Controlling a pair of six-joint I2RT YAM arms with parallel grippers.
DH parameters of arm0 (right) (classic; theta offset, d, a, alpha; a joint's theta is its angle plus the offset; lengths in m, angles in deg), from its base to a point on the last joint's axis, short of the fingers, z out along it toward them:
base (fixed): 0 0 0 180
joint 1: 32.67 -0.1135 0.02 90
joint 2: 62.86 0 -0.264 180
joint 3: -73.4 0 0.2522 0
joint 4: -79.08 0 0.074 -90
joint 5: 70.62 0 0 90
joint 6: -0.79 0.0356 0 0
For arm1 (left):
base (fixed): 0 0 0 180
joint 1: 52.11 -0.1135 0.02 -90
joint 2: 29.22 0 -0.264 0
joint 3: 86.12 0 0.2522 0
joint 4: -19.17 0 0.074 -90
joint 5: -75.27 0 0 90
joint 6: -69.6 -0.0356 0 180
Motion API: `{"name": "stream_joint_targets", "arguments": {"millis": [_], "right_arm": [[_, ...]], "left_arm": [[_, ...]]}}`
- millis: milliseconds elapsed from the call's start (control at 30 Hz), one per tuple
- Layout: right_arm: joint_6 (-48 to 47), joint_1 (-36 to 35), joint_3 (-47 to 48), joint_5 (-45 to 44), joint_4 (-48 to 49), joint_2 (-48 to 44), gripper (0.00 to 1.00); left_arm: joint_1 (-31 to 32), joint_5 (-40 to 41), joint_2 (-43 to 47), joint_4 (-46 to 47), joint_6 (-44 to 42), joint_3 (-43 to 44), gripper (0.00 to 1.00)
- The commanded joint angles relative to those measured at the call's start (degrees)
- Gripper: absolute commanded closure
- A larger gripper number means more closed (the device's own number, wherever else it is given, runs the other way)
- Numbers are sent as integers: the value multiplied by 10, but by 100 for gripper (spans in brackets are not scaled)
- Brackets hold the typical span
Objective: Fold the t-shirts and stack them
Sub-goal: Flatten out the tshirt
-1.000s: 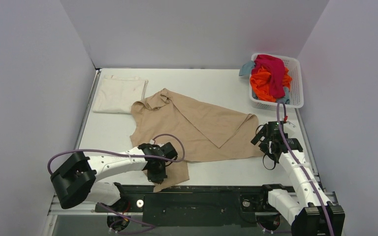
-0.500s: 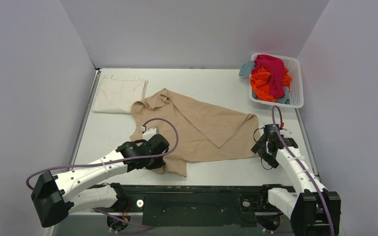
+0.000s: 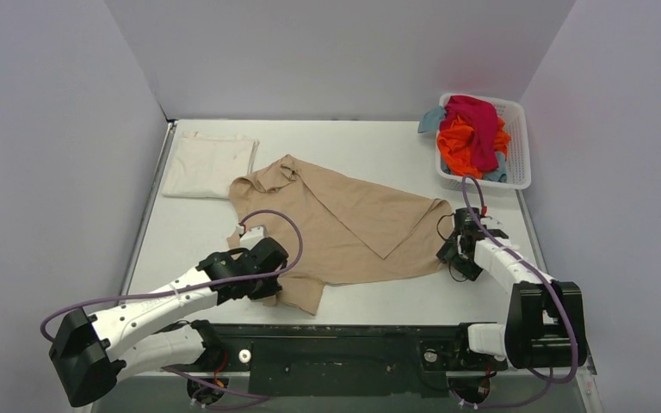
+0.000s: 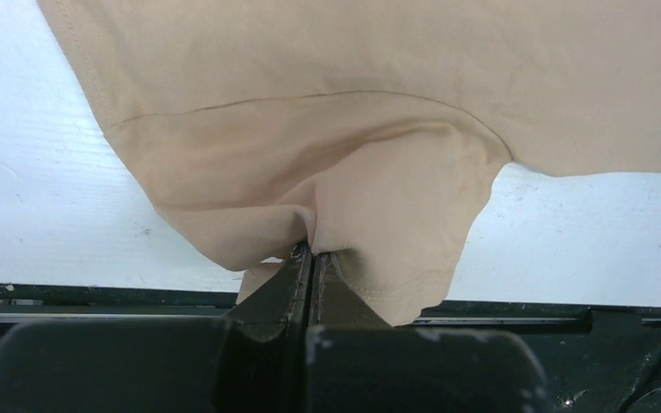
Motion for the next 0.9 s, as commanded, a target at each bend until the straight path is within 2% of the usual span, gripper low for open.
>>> {"name": "stream_joint_targets", "arguments": {"millis": [0, 100, 167, 267, 300, 367, 533, 700, 867], "right_arm": [[-6, 4, -22, 37, 28, 38, 47], [-11, 3, -21, 43, 32, 40, 53], [-12, 4, -19, 52, 32, 42, 73], [-22, 4, -15, 60, 38, 42, 86], [-27, 4, -14, 60, 40, 41, 93], [-36, 4, -9, 63, 45, 37, 100], [-66, -1, 5, 110, 74, -44, 100], [-77, -3, 72, 99, 26, -194, 100], [-79, -3, 205, 76, -48, -289, 100]], "left_arm": [[-16, 18, 24, -4, 1, -8, 100], [-23, 22, 31, -4, -1, -10, 100], [-28, 26, 34, -7, -2, -9, 100], [-33, 38, 38, -8, -3, -7, 100], [-36, 41, 41, -7, -3, -5, 100], [-41, 50, 47, -7, -4, -2, 100], [-54, 113, 64, -30, -23, 34, 100], [-62, 256, 82, -54, -73, 167, 100], [-63, 326, 113, 12, -195, 305, 100]]}}
